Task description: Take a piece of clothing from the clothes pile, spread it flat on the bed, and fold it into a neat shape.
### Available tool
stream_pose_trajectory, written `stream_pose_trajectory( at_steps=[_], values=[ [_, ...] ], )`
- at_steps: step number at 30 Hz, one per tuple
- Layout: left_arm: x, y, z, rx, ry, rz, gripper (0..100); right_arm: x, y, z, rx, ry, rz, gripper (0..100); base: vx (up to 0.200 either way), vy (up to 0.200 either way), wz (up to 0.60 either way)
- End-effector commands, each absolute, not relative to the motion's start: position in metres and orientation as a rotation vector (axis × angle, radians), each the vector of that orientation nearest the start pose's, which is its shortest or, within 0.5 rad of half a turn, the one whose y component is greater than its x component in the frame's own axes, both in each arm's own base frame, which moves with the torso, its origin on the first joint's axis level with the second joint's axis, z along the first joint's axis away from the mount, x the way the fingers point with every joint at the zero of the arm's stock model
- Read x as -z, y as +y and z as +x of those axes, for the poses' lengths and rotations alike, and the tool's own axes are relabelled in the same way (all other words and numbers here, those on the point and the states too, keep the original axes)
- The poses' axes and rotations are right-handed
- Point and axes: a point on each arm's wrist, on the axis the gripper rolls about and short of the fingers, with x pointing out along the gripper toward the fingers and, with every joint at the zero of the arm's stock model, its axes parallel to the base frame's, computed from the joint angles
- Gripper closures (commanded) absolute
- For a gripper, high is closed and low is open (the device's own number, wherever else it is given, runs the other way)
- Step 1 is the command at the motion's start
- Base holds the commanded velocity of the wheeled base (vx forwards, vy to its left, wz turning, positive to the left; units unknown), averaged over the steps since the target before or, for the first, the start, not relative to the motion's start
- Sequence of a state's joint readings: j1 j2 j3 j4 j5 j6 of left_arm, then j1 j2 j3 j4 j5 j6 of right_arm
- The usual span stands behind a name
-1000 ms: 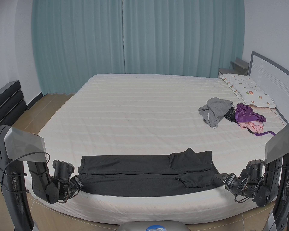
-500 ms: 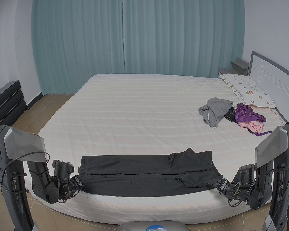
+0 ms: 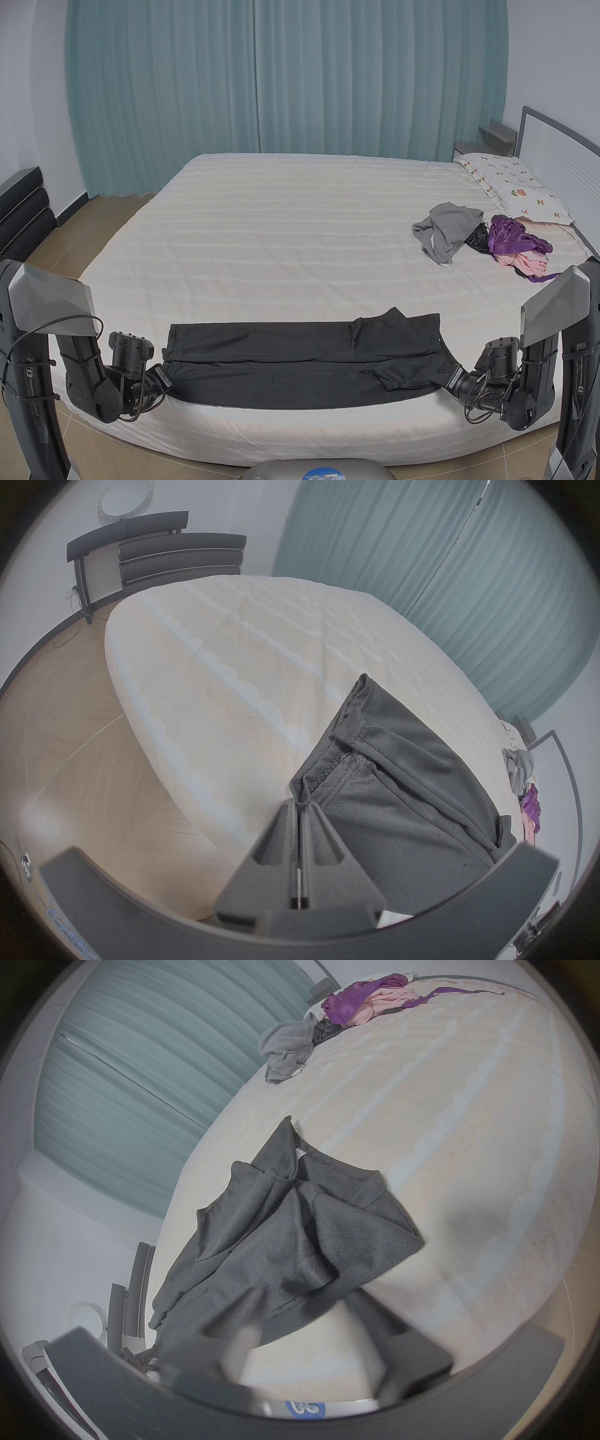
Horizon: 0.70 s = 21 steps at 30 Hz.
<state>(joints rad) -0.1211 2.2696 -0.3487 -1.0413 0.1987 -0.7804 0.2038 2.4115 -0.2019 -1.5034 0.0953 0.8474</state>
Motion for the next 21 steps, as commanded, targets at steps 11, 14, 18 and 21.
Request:
stream_pose_trajectory(
  at_steps=[11, 14, 18, 21],
  values=[
    [0.033, -0.023, 0.271, -0.412, 0.754, -0.605, 100, 0.036, 0.055, 0.244, 0.013, 0.758, 0.77, 100, 0.0, 0.0, 0.0],
    [0.026, -0.022, 0.271, -0.405, 0.734, -0.61, 100, 0.03, 0.053, 0.24, 0.016, 0.752, 0.775, 100, 0.0, 0.0, 0.0],
    [0.023, -0.02, 0.269, -0.399, 0.734, -0.583, 100, 0.026, 0.052, 0.233, 0.016, 0.764, 0.772, 100, 0.0, 0.0, 0.0],
    [0.024, -0.018, 0.267, -0.402, 0.742, -0.571, 100, 0.029, 0.051, 0.229, 0.03, 0.784, 0.768, 100, 0.0, 0.0, 0.0]
  ],
)
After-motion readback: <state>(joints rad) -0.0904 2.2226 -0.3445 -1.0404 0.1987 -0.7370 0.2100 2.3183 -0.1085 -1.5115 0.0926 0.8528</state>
